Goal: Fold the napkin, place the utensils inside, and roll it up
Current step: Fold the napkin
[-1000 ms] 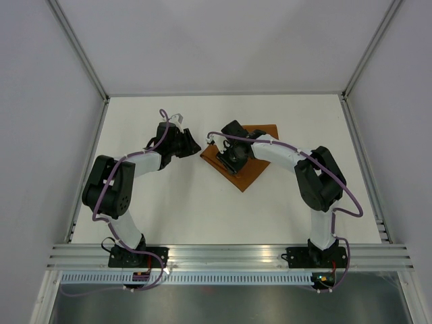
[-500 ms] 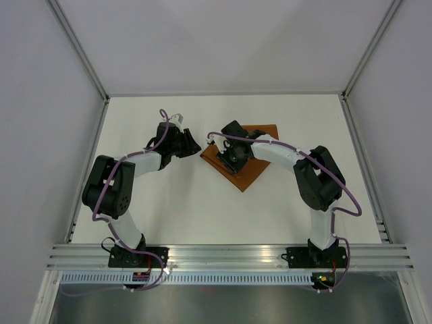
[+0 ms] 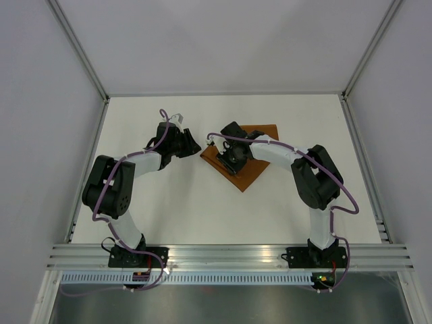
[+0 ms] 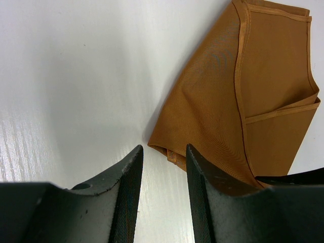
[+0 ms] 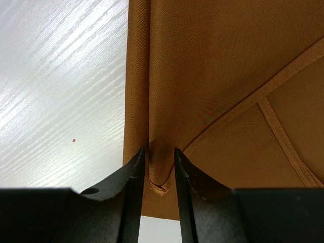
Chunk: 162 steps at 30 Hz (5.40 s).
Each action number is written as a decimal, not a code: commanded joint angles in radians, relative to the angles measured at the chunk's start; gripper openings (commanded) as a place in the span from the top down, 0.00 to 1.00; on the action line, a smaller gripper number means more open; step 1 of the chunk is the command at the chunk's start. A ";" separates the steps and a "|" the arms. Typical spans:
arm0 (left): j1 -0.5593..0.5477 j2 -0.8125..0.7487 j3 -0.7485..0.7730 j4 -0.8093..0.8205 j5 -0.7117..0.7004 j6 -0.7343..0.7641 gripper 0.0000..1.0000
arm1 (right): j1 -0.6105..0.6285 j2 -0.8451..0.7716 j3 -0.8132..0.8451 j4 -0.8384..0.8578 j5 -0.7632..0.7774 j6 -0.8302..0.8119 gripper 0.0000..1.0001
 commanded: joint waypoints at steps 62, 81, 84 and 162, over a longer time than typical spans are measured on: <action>0.042 -0.041 0.046 0.014 0.023 -0.043 0.54 | 0.116 -0.140 -0.075 0.128 0.194 0.000 0.39; 0.105 -0.067 0.092 -0.008 0.066 -0.040 0.53 | 0.173 0.016 -0.039 0.248 0.352 0.008 0.35; 0.113 -0.064 0.089 -0.003 0.075 -0.040 0.53 | 0.175 0.018 -0.049 0.251 0.340 0.015 0.39; -0.042 0.352 0.371 -0.075 0.097 0.012 0.66 | -0.391 -0.171 -0.300 0.139 0.191 -0.006 0.79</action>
